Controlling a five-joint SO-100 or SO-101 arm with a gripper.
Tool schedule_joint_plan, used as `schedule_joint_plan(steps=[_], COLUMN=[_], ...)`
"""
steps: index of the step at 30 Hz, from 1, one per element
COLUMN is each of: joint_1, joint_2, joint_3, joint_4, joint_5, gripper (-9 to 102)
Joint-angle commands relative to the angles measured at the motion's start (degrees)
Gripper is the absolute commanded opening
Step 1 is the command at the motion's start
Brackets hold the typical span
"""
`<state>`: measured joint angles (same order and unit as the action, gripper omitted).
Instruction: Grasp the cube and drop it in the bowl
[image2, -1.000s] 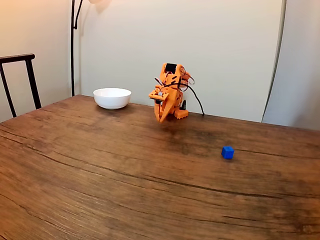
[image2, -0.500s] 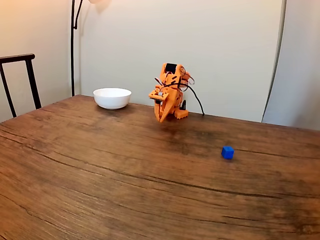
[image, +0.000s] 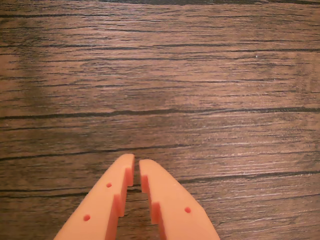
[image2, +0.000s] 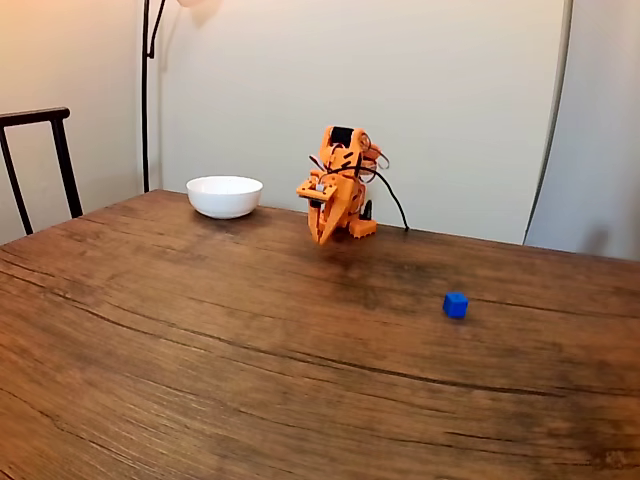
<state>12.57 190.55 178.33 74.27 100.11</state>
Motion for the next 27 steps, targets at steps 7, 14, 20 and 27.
schedule_joint_plan(steps=[7,14,20,27], joint_1=[0.6,0.0,-8.8,-20.2], joint_2=[-0.4,-0.4,-0.4,-0.4], joint_3=[-0.1,-0.1,-1.3,-2.0], joint_4=[3.7,3.7,3.0,-5.7], joint_5=[-0.1,-0.4,-0.5,-0.6], gripper=[0,0,0,0])
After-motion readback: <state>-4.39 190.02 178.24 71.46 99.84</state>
